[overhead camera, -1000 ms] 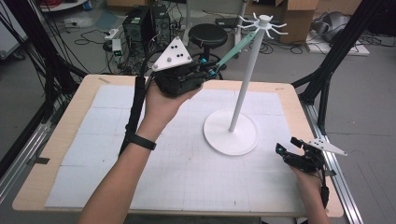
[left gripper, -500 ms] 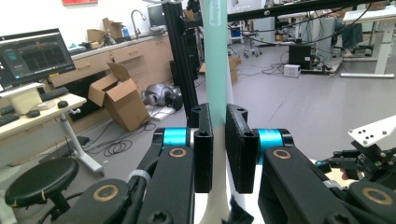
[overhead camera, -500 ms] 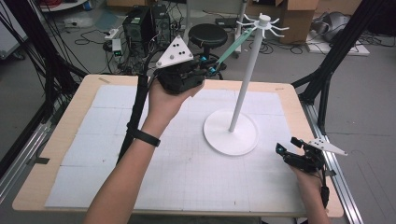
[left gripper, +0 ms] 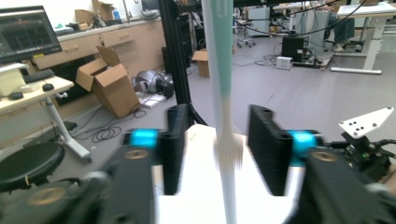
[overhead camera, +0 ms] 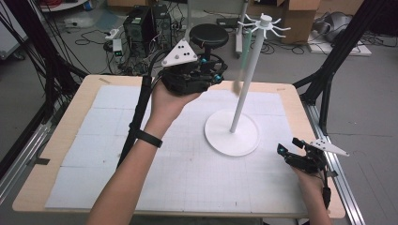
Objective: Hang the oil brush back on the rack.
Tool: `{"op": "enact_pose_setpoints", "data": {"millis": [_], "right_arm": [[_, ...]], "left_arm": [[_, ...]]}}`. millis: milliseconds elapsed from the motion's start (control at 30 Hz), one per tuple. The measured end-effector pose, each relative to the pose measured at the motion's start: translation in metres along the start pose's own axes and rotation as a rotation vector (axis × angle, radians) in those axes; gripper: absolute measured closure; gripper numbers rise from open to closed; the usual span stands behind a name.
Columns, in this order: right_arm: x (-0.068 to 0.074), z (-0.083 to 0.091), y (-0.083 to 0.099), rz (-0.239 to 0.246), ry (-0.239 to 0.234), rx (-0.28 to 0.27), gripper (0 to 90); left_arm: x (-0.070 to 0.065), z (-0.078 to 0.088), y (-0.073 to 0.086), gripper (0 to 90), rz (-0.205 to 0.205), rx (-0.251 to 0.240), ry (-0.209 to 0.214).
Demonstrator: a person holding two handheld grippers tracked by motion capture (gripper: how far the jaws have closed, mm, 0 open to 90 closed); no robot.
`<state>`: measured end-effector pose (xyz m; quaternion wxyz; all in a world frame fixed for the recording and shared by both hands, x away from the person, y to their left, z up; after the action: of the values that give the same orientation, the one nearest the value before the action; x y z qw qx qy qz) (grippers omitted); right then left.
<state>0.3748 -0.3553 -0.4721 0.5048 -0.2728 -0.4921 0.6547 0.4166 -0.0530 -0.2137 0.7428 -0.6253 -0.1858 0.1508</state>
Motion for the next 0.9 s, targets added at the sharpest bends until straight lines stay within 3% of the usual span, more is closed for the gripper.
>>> {"op": "enact_pose_setpoints", "data": {"millis": [133,200,500,767,900], "right_arm": [[0.0,-0.002,0.001,0.004,-0.001,0.005,19.9],[0.001,-0.002,0.001,0.007,-0.002,0.005,19.9],[0.001,-0.002,0.002,0.014,0.003,0.011,19.9],[0.003,0.0,0.002,0.014,0.006,0.012,19.9],[0.003,-0.001,0.003,0.013,0.006,0.012,19.9]], "left_arm": [[0.003,0.009,0.011,35.1,0.032,0.01,-0.005],[0.004,0.016,0.021,31.1,0.03,0.036,-0.009],[0.009,0.071,0.079,25.3,0.021,0.1,-0.049],[0.015,0.119,0.145,23.5,0.043,0.125,-0.074],[0.025,0.138,0.178,22.0,0.089,0.144,-0.105]]}}
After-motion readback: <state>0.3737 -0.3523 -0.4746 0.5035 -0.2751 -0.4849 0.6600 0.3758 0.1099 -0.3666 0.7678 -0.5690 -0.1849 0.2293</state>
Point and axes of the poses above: each handheld gripper's, and its own axes: z roughly backward along the jaws, y roughly out of its underside, x roughly to its left, the point moved 10 cm from there along -z, roughly forward along the jaws, and after that the axes turned 5 degrees about y, right-handed, at the moved point
